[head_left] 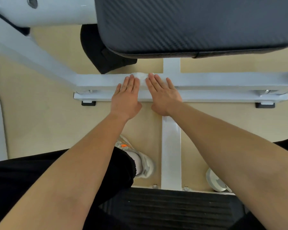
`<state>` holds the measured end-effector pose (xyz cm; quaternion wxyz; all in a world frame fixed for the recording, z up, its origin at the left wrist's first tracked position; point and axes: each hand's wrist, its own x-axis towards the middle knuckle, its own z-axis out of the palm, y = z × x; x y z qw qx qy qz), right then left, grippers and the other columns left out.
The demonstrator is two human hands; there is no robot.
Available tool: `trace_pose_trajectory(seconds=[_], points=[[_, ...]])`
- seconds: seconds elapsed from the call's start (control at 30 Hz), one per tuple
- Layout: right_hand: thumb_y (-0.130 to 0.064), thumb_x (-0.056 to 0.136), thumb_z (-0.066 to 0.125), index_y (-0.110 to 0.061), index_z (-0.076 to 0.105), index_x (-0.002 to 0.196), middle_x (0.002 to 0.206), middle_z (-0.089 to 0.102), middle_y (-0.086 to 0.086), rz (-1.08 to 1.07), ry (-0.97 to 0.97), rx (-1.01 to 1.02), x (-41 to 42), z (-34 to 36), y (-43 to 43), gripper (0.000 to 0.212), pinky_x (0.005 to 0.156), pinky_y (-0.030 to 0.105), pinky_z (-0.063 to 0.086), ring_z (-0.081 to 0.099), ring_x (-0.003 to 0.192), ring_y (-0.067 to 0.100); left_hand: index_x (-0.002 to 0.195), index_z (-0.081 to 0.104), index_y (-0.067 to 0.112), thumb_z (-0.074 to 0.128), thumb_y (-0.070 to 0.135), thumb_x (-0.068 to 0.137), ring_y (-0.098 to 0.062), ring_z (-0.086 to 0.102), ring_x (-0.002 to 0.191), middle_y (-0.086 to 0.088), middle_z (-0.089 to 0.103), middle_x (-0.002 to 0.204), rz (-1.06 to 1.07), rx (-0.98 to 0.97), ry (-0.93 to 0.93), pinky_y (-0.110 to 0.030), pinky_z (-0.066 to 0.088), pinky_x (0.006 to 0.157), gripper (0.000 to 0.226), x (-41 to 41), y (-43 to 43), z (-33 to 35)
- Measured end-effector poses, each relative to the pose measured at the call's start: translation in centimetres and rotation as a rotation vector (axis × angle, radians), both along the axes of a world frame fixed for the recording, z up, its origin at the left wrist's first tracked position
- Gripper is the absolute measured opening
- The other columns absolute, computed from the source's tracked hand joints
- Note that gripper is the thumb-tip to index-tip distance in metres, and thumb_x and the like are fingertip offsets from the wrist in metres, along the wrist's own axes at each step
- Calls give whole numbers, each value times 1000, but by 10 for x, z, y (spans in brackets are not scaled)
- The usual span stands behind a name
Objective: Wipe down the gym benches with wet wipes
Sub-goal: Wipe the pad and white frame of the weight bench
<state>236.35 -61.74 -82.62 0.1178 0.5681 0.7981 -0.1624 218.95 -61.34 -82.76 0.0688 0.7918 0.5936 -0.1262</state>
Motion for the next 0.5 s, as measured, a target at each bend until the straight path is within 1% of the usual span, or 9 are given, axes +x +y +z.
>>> trace_pose_trajectory(seconds=[0.17, 0.3, 0.33, 0.4, 0.5], points=[[-23, 95, 42, -16, -21, 157, 164, -28, 1, -126, -15, 14, 63, -5, -18, 88, 124, 48, -7, -22, 152, 18, 160, -5, 15, 50, 30, 99, -22, -7, 155, -5, -9, 168, -114, 5, -36, -41, 4, 126, 83, 63, 1, 0], [-22, 93, 41, -16, -23, 156, 163, -30, 2, -218, -49, 24, 120, -7, -33, 90, 124, 49, -8, -23, 152, 19, 160, -10, 16, 46, 14, 98, -22, -11, 155, -4, -16, 167, -206, 3, -52, -40, 1, 126, 83, 119, 1, -3], [-21, 92, 41, -16, -23, 156, 163, -30, 1, -238, -55, 26, 132, -6, -37, 90, 124, 49, -7, -22, 152, 19, 159, -10, 16, 43, 13, 98, -21, -11, 155, -3, -16, 167, -229, -8, -63, -40, 1, 126, 82, 132, 1, -3], [-21, 91, 42, -16, -22, 157, 164, -29, 1, -284, -62, 24, 157, -7, -44, 92, 124, 49, -6, -22, 152, 18, 160, -8, 17, 41, 15, 97, -20, -11, 155, -2, -14, 168, -274, -41, -91, -40, 0, 126, 79, 157, 3, 0], [-21, 91, 43, -17, -21, 157, 163, -30, 0, -351, -78, 13, 191, -8, -55, 92, 124, 49, -6, -22, 152, 17, 160, -3, 17, 42, 24, 97, -19, -9, 155, -2, -9, 168, -362, -64, -98, -41, 2, 126, 78, 193, 5, 3]])
